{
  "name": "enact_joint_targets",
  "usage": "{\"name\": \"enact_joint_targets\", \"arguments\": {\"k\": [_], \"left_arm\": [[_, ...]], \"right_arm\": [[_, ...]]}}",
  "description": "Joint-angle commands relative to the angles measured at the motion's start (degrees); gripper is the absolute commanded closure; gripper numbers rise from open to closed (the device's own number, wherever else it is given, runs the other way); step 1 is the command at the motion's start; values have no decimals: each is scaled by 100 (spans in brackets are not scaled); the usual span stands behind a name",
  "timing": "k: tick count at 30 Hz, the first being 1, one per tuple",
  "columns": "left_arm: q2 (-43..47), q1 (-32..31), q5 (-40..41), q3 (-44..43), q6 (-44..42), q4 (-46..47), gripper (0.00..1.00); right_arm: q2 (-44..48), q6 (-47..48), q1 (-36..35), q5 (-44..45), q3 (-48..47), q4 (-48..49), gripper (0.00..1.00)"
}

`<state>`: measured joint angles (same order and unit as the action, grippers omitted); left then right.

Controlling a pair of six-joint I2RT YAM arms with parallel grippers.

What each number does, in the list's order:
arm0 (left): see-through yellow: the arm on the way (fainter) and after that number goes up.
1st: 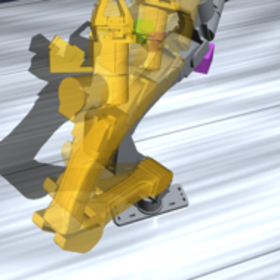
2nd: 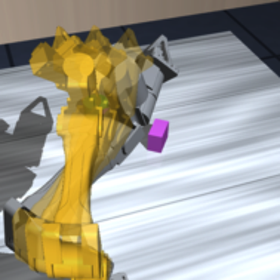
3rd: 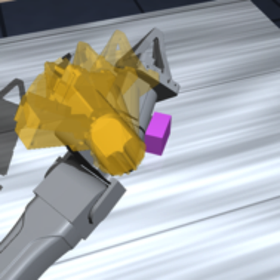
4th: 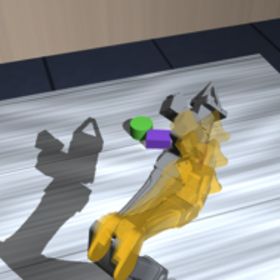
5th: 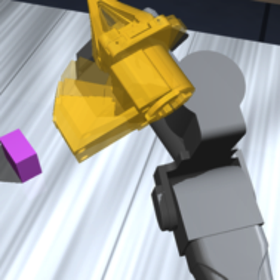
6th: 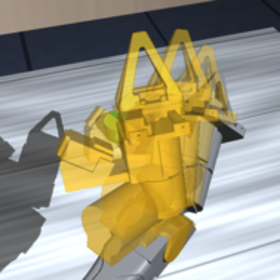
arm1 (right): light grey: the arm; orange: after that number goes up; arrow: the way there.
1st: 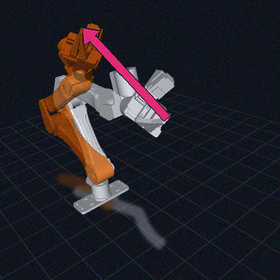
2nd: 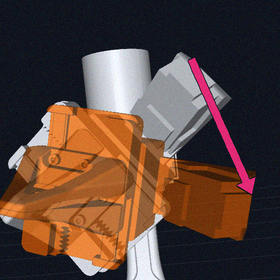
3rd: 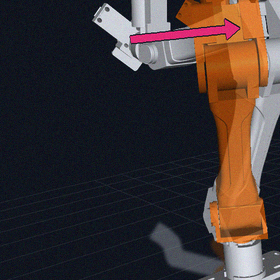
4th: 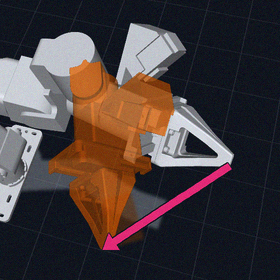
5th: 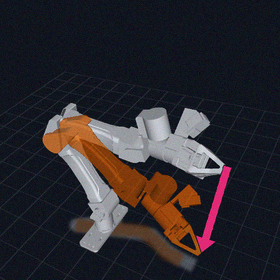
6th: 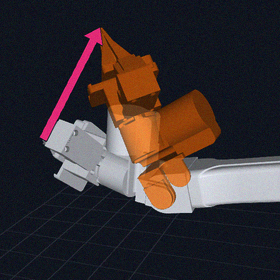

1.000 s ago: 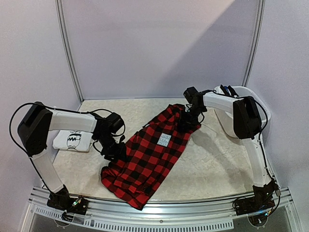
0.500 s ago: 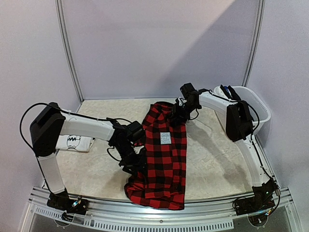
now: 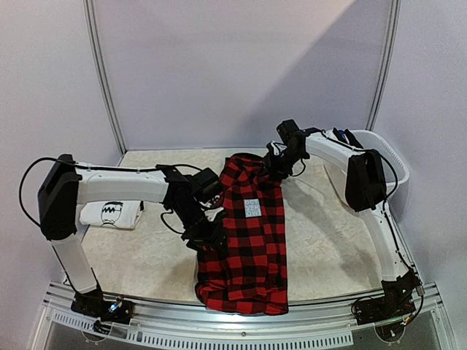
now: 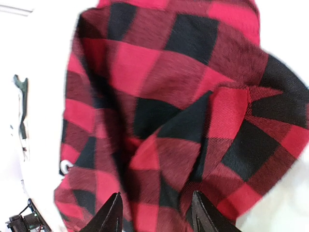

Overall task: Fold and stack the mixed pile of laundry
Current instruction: Rotate the rectangle-folded shirt at the center of the board, then pick up the rectangle-folded shirt from the center of the board.

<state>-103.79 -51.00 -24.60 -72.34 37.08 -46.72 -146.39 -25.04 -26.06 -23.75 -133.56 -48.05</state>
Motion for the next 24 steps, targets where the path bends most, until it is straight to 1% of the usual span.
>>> {"name": "enact_joint_targets", "arguments": {"k": [1,6,10,14,18,24], "left_arm": [[536,-24,557,-215,-365,-750,41],[1045,-24,829,242,-624,-889,42],[1399,-34,1001,744,-821,-860,43],[1681,-41,951,1193,-935,-610,45],[1743,-87,750,1507,-1045,-288,47],[1573,-260,480,1538,-1242,-60,49]], "right_arm": [[694,293,24,179,-100,-250,50],[1113,423,27,503,-5,-626,46],[1695,409,22,639,486,-823,44],[2441,293,22,790,1404,-776,43],[3181,60,6,915,2341,-731,43],[4273,-492,-71,971,4060,-344,43]]}}
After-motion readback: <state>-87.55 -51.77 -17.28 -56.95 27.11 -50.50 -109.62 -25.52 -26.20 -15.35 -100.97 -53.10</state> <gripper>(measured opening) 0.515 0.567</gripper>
